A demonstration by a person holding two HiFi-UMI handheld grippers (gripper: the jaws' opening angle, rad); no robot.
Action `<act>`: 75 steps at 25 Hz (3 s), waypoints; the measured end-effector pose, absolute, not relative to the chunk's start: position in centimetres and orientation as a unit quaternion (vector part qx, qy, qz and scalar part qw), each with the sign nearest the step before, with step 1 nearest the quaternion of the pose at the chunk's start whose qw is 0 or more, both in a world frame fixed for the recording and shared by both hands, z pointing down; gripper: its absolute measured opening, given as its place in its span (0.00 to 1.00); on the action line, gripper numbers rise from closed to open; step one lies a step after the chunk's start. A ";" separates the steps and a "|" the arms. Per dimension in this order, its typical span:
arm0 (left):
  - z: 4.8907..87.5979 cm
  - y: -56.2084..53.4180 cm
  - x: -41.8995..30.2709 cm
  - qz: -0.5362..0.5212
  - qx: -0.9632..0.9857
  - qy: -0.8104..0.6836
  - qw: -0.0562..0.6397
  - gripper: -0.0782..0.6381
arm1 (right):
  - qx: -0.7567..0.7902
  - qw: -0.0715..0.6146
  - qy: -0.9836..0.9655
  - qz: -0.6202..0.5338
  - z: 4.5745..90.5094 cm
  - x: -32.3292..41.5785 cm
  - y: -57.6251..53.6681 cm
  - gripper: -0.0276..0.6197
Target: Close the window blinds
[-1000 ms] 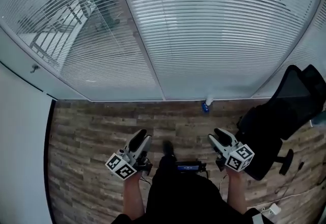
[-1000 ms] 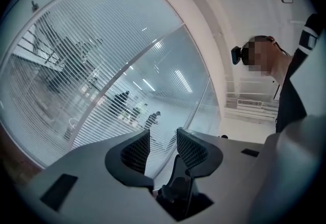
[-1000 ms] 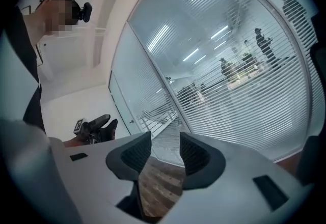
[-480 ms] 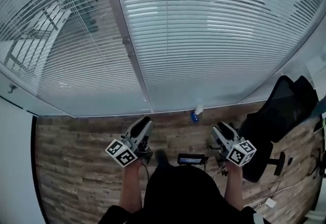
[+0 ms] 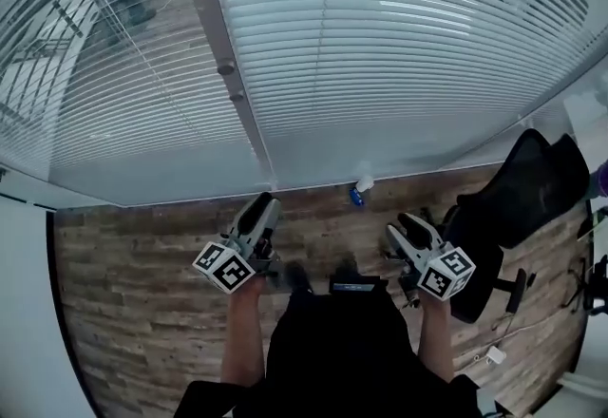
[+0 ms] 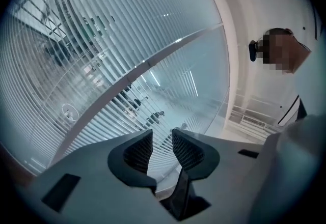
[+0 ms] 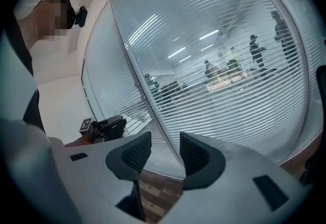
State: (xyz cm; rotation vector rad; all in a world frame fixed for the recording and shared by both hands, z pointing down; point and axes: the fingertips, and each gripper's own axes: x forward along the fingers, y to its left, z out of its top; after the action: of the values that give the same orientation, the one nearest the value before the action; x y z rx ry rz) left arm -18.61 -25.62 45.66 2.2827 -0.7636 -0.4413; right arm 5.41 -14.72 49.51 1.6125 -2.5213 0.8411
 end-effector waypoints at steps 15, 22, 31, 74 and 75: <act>40.0 -34.2 -18.7 -0.111 0.840 -0.482 0.220 0.45 | 0.444 -0.013 -0.854 0.272 49.6 12.7 -24.6 0.32; 39.3 -38.5 -20.3 -0.111 0.801 -0.545 0.222 0.45 | 0.430 -0.032 -0.853 0.295 50.1 13.7 -26.1 0.32; 41.8 -44.7 -22.6 -0.073 0.774 -0.595 0.202 0.44 | 0.459 -0.039 -0.835 0.300 51.8 13.9 -26.8 0.32; 43.3 -45.8 -22.1 0.223 0.706 -0.672 -0.036 0.30 | 0.481 -0.027 -0.824 0.298 51.9 12.5 -26.8 0.32; 43.3 -45.8 -22.1 0.254 0.693 -0.672 -0.065 0.30 | 0.481 -0.027 -0.824 0.298 52.0 12.6 -26.8 0.32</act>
State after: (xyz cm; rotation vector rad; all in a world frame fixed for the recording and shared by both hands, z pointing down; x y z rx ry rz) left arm -22.05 -45.82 43.25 2.2720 -2.2024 0.8334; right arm 12.58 -26.77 51.96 1.5394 -2.6339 0.9541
